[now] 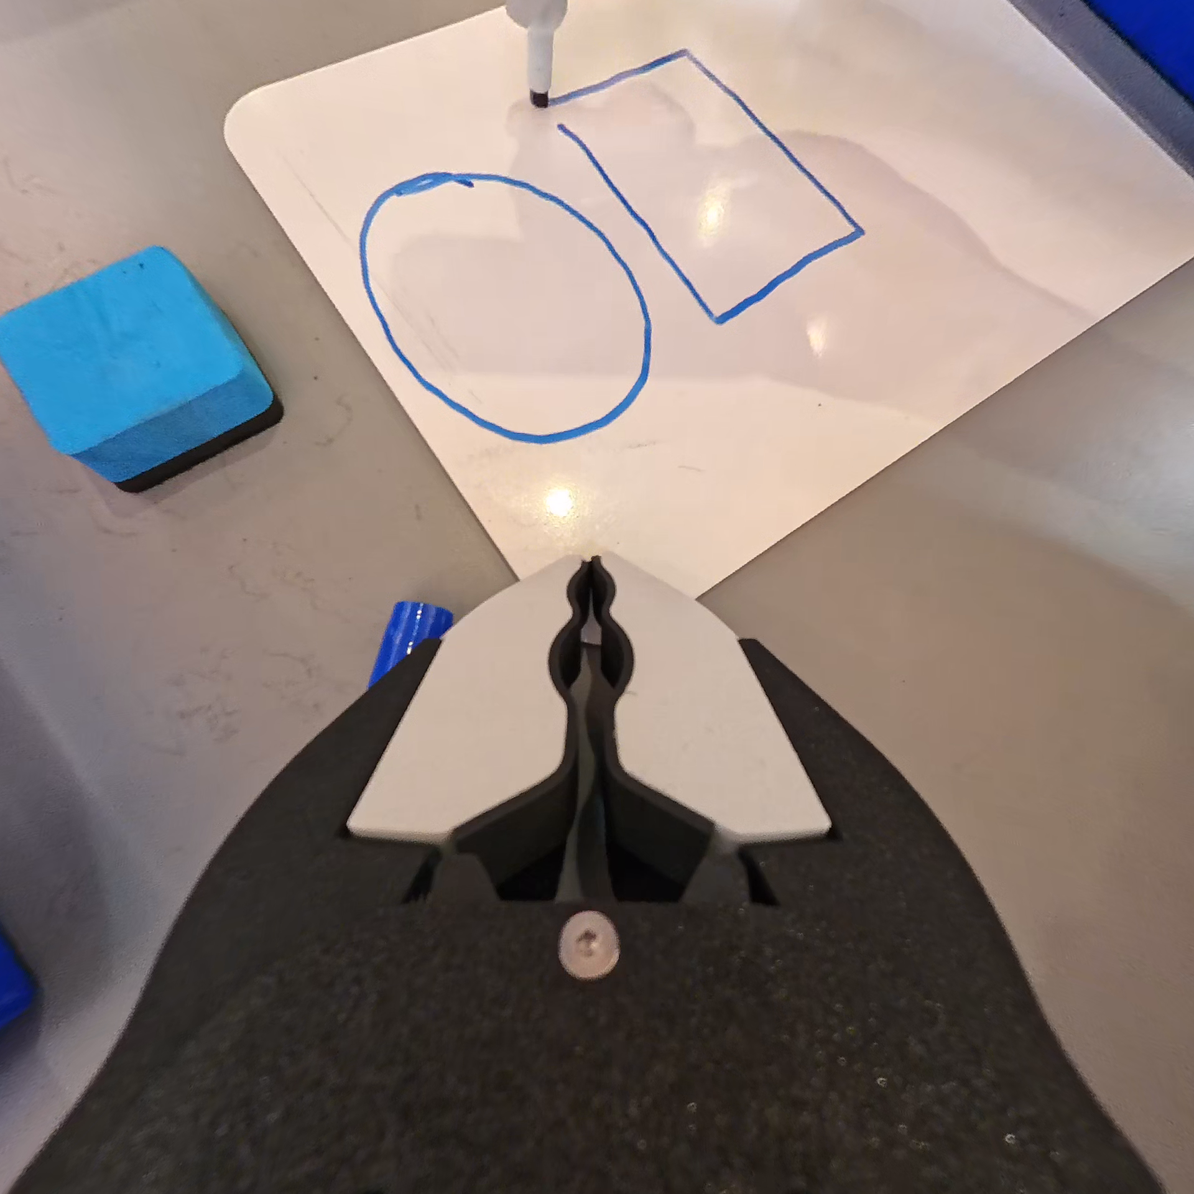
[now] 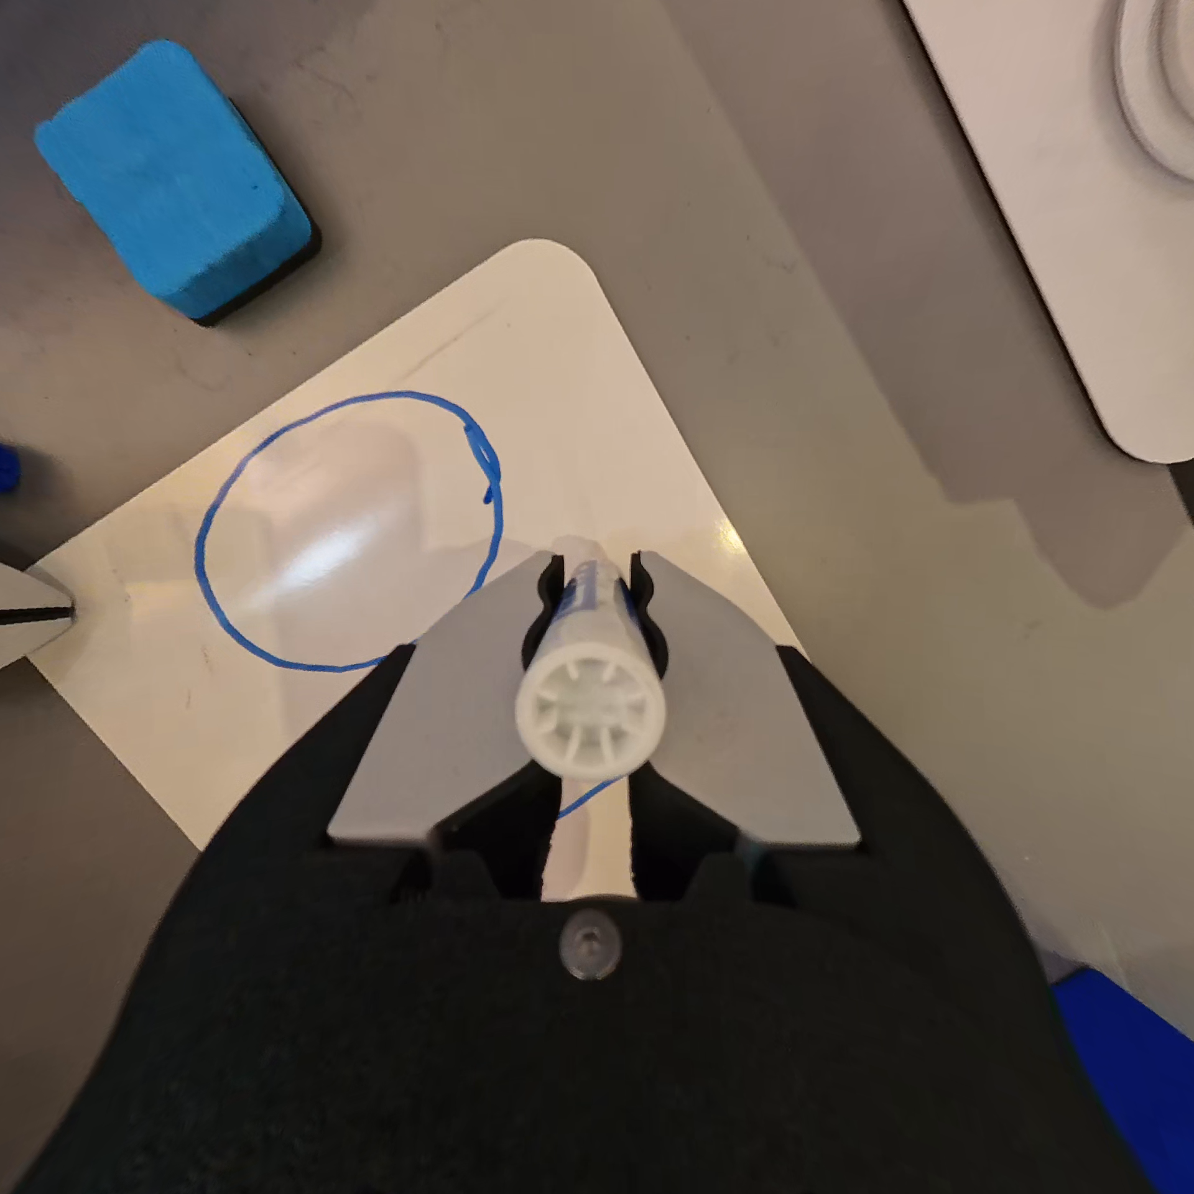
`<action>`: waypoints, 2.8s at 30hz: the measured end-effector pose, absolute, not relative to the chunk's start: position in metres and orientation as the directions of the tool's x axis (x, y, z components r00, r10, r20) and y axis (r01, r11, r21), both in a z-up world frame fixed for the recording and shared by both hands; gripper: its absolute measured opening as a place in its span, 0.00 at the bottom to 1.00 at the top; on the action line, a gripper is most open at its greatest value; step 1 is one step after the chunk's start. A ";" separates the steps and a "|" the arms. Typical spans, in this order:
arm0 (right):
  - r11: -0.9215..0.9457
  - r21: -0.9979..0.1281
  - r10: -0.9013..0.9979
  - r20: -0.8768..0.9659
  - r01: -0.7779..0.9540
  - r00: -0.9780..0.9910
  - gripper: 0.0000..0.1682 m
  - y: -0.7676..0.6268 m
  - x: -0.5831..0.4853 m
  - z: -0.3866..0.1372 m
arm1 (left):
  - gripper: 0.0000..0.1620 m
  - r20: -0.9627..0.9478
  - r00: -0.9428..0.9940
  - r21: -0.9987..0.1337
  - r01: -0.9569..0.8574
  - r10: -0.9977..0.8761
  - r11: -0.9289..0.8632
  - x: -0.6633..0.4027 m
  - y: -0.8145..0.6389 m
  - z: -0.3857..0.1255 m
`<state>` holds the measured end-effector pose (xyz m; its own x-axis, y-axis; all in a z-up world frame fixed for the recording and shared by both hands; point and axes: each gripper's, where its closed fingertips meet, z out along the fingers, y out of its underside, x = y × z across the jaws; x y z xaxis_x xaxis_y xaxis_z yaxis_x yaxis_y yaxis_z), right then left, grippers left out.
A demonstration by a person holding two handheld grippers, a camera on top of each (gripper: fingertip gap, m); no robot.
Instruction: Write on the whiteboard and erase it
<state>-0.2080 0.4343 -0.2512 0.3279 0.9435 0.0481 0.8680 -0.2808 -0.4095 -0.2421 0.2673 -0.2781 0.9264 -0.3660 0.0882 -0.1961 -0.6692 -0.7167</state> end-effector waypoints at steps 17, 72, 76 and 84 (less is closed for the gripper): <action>-0.388 -0.572 0.887 -0.018 0.722 0.462 0.12 0.418 -0.176 -0.209 | 0.00 0.086 0.924 -0.717 -0.202 -0.372 -0.667 -0.241 0.266 -0.278; -0.610 -0.419 0.741 0.000 0.673 0.672 0.12 0.378 -0.076 -0.251 | 0.00 0.074 0.925 -0.718 -0.210 -0.372 -0.664 -0.241 0.267 -0.278; -0.600 -0.410 0.752 0.003 0.687 0.659 0.12 0.370 -0.084 -0.251 | 0.00 0.067 0.924 -0.718 -0.217 -0.376 -0.661 -0.240 0.267 -0.278; -0.586 -0.477 0.753 -0.022 0.655 0.657 0.12 0.392 -0.097 -0.226 | 0.00 0.074 0.924 -0.718 -0.212 -0.376 -0.663 -0.241 0.267 -0.278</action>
<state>-0.0974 0.3918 -0.2264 0.6573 0.7533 -0.0224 0.6553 -0.5860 -0.4766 -0.2406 0.2672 -0.2781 0.9237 -0.3760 0.0738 -0.2125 -0.6629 -0.7179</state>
